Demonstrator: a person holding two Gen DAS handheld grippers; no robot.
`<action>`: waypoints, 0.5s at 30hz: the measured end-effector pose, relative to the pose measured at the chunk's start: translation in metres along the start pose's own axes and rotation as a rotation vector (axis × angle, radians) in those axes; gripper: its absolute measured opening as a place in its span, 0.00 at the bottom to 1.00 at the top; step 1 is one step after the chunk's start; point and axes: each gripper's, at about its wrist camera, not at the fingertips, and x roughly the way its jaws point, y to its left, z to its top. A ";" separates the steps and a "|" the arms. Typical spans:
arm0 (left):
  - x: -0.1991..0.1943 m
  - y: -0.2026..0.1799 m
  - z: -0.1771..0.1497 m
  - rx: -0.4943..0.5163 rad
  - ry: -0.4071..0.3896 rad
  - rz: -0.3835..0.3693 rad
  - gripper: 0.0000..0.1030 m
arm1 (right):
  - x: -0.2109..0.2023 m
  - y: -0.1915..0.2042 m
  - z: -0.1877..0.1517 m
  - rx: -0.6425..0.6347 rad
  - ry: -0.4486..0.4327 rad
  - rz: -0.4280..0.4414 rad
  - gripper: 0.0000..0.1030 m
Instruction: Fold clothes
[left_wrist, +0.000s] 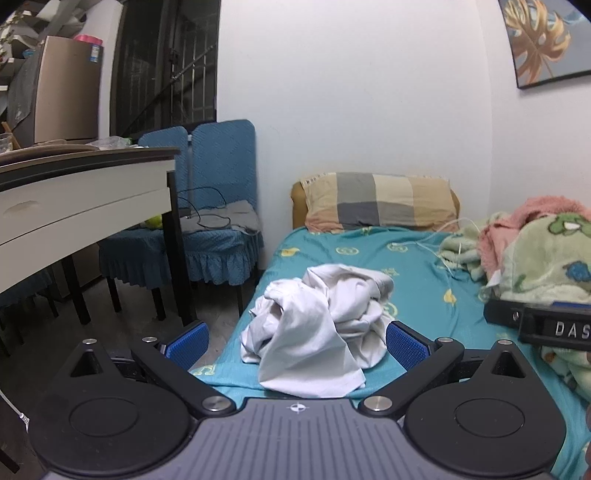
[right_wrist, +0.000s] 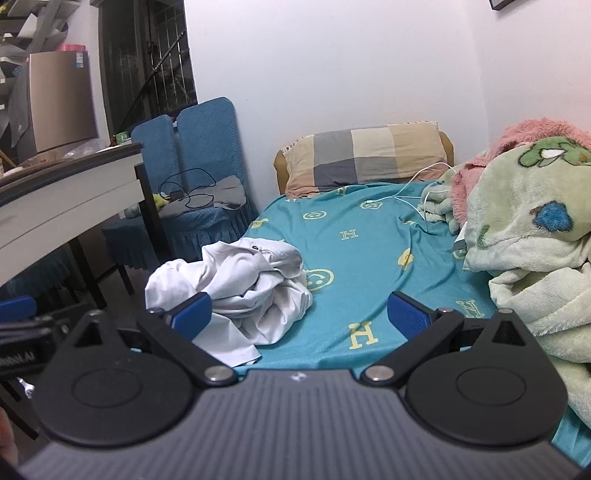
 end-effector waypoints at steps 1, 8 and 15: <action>0.001 -0.001 0.000 0.004 0.005 0.002 1.00 | 0.000 0.000 0.000 0.002 -0.001 0.001 1.00; 0.007 -0.004 0.001 0.028 0.045 0.013 1.00 | -0.004 0.003 0.002 0.009 -0.015 0.006 1.00; 0.000 0.001 -0.001 0.009 0.017 0.016 1.00 | -0.005 0.001 0.001 0.006 -0.019 0.008 1.00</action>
